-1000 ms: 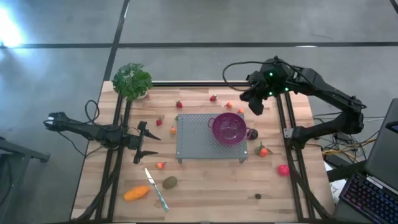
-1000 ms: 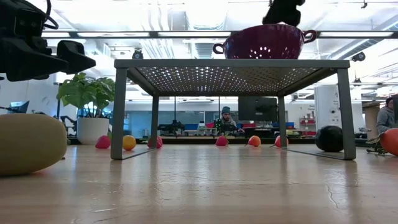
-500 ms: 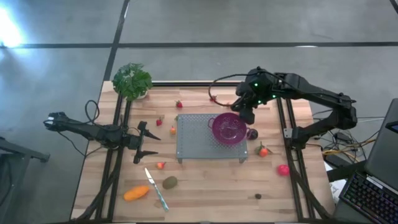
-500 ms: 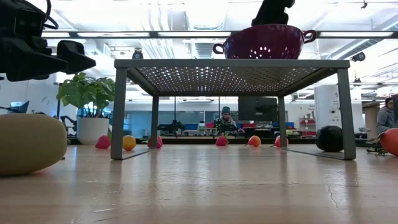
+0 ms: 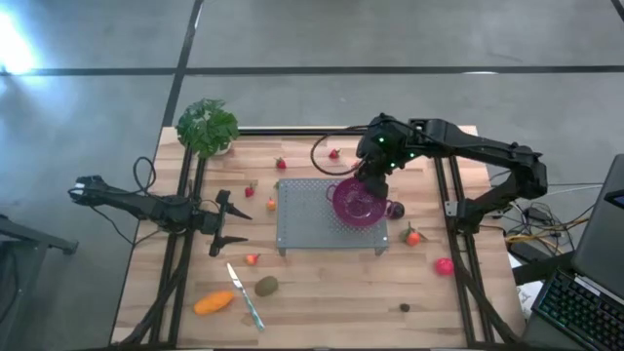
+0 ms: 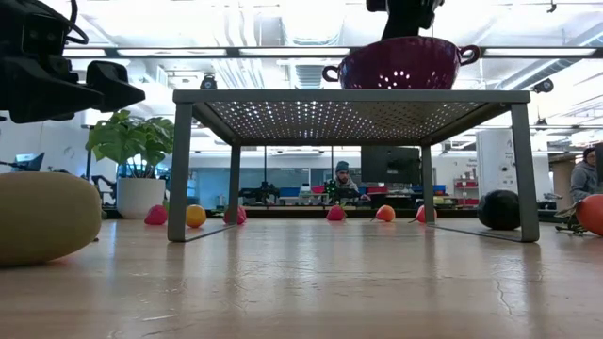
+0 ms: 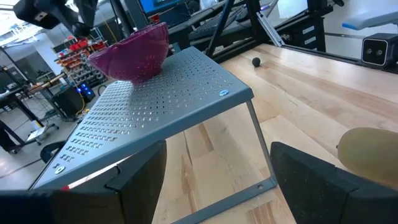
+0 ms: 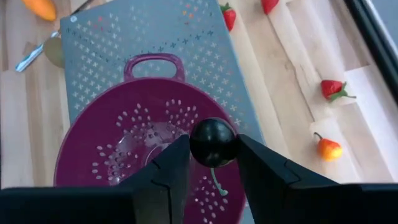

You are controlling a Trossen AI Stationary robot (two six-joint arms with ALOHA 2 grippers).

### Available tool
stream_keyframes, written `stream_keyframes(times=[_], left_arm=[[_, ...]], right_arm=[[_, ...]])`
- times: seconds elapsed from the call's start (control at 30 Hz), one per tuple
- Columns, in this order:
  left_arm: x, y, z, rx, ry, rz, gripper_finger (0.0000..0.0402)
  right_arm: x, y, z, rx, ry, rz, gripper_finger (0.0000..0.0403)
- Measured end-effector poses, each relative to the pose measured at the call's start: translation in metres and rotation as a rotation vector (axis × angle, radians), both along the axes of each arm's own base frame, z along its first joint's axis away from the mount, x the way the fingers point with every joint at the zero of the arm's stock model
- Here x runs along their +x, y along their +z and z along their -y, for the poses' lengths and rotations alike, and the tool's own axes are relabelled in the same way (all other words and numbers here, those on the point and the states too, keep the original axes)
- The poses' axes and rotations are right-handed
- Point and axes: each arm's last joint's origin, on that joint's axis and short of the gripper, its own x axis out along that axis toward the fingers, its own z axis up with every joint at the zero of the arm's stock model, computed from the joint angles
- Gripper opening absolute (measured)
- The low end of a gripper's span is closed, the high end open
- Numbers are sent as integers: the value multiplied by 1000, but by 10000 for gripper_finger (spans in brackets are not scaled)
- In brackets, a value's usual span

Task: Pick & Place Fruit
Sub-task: Put the black cherry in the purple strainer bowl on the shelf

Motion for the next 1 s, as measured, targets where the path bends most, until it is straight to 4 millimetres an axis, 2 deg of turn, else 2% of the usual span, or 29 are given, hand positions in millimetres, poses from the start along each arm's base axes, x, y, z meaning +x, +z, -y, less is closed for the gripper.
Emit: stream_keyframes(times=[0.23, 0.47, 0.8, 1.0], left_arm=[[0, 0, 0, 0, 0, 1, 291], [0, 0, 0, 0, 0, 0, 291], [0, 0, 0, 0, 0, 0, 291], [0, 0, 0, 0, 0, 0, 291]], right_arm=[[4, -3, -13, 5, 50, -18, 100], [6, -14, -24, 18, 79, -54, 121], [4, -38, -26, 43, 65, -131, 102], [3, -41, -26, 44, 63, -139, 123]])
